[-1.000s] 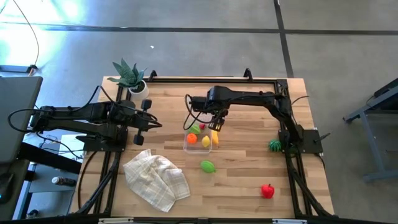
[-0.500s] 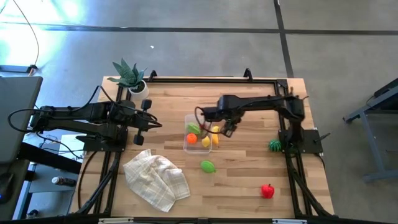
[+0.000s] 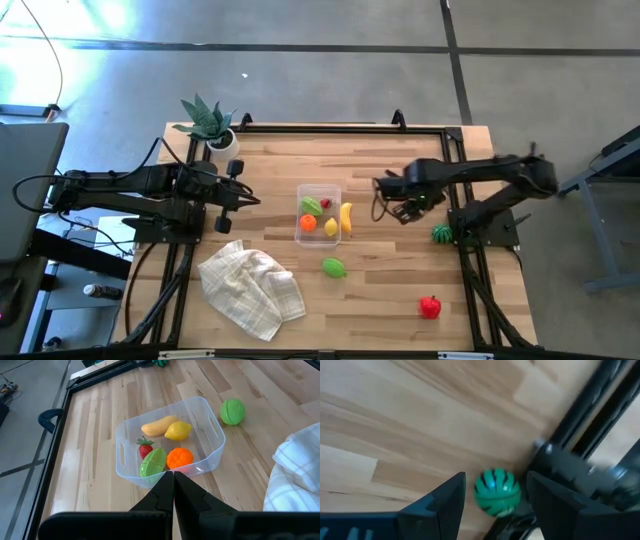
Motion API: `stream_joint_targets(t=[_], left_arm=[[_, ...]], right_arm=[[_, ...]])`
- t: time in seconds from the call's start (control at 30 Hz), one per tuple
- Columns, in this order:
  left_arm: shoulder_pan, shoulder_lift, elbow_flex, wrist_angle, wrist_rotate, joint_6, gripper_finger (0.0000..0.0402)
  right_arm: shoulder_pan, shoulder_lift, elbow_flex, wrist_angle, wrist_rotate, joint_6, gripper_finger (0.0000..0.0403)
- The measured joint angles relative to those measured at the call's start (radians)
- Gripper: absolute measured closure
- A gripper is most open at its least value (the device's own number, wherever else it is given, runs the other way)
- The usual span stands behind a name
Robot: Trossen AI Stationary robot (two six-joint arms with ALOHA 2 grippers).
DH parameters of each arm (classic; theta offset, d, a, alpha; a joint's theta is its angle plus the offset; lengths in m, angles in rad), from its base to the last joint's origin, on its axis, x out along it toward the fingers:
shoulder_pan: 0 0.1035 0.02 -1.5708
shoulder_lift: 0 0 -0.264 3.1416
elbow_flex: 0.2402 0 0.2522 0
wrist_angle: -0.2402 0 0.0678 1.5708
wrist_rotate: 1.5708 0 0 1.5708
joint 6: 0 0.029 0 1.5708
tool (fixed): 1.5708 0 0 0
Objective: Pick and placing Produce into tupperware
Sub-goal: Put the green watermelon into the transparent bin
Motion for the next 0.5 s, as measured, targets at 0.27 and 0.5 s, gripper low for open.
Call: stream_joint_targets(t=[0.27, 0.5], left_arm=[[0.0, 0.0, 0.0, 0.0, 0.0, 0.0, 0.0399], [0.0, 0.0, 0.0, 0.0, 0.0, 0.0, 0.0399]], right_arm=[[0.008, -0.188, -0.193, 0.018, -0.126, 0.202, 0.0199], [0.043, -0.26, -0.304, 0.033, -0.149, 0.277, 0.0198]])
